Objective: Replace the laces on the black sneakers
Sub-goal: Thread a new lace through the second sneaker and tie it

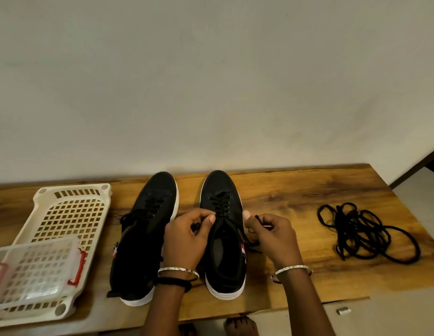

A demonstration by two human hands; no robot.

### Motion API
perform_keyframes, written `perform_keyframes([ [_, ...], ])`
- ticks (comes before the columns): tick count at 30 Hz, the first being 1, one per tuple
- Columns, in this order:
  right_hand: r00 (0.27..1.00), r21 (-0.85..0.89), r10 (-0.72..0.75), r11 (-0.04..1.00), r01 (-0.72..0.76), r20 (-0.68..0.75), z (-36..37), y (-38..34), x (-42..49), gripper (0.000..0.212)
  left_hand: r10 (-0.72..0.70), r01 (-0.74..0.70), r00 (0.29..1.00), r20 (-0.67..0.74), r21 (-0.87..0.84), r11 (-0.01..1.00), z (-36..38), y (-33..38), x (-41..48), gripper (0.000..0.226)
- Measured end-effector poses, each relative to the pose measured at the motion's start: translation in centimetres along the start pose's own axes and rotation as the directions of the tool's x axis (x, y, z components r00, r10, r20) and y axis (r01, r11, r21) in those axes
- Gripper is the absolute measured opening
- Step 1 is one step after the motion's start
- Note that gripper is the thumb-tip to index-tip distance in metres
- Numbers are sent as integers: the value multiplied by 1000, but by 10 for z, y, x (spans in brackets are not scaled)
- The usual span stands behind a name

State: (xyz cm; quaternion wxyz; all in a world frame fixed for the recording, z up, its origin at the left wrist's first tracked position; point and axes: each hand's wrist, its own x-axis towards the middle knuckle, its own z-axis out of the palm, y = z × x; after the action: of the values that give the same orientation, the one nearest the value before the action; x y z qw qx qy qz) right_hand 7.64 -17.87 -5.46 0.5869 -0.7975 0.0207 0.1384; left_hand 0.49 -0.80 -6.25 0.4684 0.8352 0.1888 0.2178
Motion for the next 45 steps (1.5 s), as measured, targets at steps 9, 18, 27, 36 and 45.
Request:
perform_keyframes([
  [9, 860, -747, -377, 665, -7, -344, -9, 0, 4, 31, 108, -97, 991, -76, 134, 986, 6, -2, 3, 7],
  [18, 934, -189, -358, 916, 353, 7, -1, -6, 3, 16, 147, -127, 984, -103, 176, 976, 5, -6, 5, 10],
  [27, 919, -148, -300, 927, 344, 255, 3, 5, 8, 14, 104, -104, 994, -20, -4, 995, 5, -5, 9, 11],
  [36, 868, -373, -408, 787, 492, 285, 4, 15, 15, 20, 54, -54, 999, -2, 34, 998, 0, -8, 12, 16],
  [45, 872, -125, -137, 968, 220, 470, -22, 2, 14, 39, -27, 25, 989, 144, 15, 1000, -14, -8, 15, 15],
])
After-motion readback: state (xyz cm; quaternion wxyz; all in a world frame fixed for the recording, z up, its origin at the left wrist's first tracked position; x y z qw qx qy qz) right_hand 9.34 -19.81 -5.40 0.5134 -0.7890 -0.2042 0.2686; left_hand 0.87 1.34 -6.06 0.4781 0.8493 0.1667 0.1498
